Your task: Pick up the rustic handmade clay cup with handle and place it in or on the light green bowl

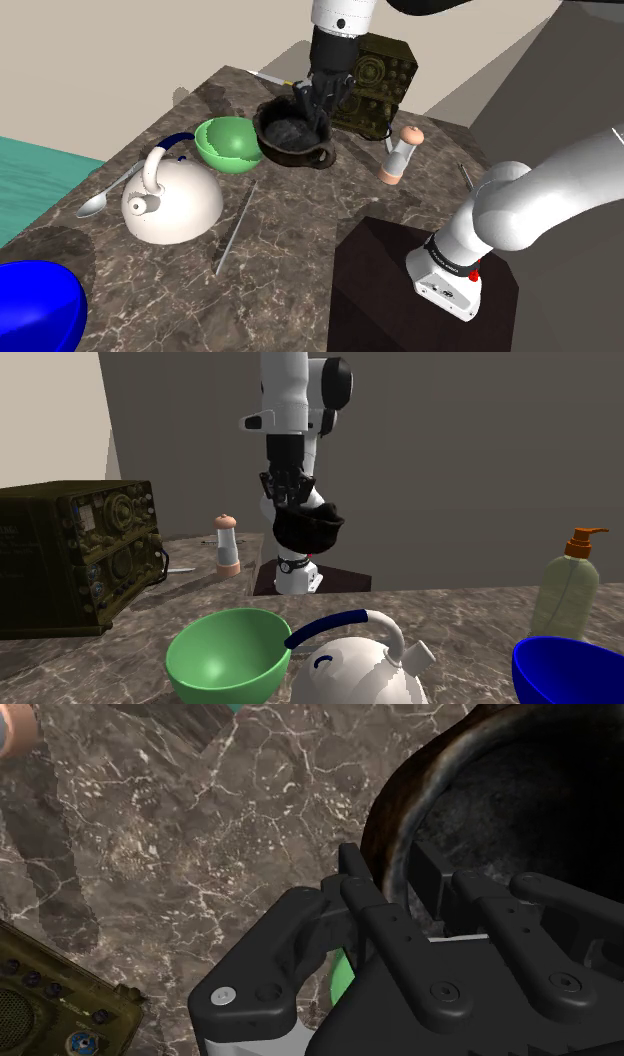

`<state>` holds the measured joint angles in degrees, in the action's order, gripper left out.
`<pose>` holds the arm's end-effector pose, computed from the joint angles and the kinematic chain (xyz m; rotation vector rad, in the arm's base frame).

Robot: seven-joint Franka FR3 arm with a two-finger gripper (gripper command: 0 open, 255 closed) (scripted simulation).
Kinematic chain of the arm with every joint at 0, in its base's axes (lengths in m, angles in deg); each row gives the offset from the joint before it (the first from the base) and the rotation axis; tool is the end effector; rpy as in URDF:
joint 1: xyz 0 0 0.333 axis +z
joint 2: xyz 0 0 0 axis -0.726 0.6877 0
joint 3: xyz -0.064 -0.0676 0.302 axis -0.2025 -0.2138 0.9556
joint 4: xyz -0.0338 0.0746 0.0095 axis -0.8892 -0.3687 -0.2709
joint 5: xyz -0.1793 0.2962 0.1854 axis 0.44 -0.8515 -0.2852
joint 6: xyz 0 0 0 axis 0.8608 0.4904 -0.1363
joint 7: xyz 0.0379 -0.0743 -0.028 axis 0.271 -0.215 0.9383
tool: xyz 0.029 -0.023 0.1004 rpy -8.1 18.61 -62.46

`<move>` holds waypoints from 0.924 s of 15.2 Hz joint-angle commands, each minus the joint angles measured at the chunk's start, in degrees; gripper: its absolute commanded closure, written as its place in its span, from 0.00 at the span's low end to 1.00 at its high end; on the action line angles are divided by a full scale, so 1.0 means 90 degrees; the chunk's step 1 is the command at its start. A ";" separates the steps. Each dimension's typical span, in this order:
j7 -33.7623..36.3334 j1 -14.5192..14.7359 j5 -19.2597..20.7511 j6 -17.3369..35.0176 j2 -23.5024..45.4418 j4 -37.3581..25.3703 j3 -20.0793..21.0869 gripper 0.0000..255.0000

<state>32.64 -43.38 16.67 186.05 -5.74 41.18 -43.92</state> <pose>0.3803 0.2265 0.5615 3.1036 -0.2696 -0.0234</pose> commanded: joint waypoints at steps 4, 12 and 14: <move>-0.0064 -0.0275 0.0460 0.0031 0.1209 -0.1117 0.0004 1.00; -0.0032 -0.0384 0.1274 -0.0425 0.3281 -0.3486 0.0002 1.00; -0.0030 -0.0329 0.1492 -0.0649 0.3857 -0.4243 -0.0018 1.00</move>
<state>32.41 -46.51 29.13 180.77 26.46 5.96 -43.98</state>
